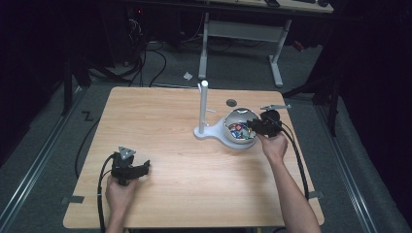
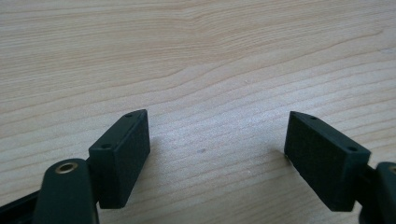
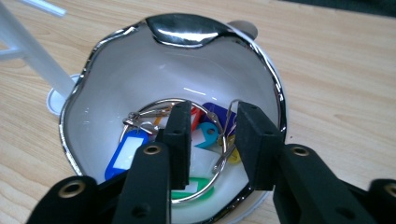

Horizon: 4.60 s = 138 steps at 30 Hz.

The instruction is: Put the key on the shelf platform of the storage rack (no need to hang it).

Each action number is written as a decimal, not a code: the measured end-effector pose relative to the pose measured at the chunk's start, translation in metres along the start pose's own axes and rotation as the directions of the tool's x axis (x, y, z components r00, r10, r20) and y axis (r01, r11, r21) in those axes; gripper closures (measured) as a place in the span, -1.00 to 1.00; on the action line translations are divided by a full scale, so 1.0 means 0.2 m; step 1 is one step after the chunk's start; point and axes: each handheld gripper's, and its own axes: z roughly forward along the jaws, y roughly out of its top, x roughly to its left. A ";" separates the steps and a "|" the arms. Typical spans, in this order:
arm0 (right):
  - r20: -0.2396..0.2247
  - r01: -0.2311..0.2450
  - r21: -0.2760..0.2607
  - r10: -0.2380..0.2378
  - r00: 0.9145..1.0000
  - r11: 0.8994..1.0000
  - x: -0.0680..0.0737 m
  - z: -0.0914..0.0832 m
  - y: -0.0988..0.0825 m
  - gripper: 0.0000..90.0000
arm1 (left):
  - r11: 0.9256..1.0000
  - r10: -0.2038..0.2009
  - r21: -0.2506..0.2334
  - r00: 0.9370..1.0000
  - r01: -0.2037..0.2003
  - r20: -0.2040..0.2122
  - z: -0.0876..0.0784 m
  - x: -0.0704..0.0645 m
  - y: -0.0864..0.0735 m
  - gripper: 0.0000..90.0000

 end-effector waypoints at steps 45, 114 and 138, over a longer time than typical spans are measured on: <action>0.029 0.034 -0.143 -0.030 0.999 0.989 0.01 -0.48 -0.17 0.10 | 1.000 0.003 0.002 1.000 -0.003 -0.003 0.00 0.00 0.00 -0.49; -0.014 -0.036 -0.180 0.034 0.999 0.983 0.07 -0.53 -0.56 0.11 | 1.000 0.012 0.005 1.000 -0.012 -0.008 0.00 -0.01 0.00 -0.49; -0.017 -0.057 -0.134 0.055 0.998 0.989 0.09 -0.41 -0.63 0.11 | 1.000 0.012 0.004 1.000 -0.012 -0.009 0.00 -0.01 0.00 -0.49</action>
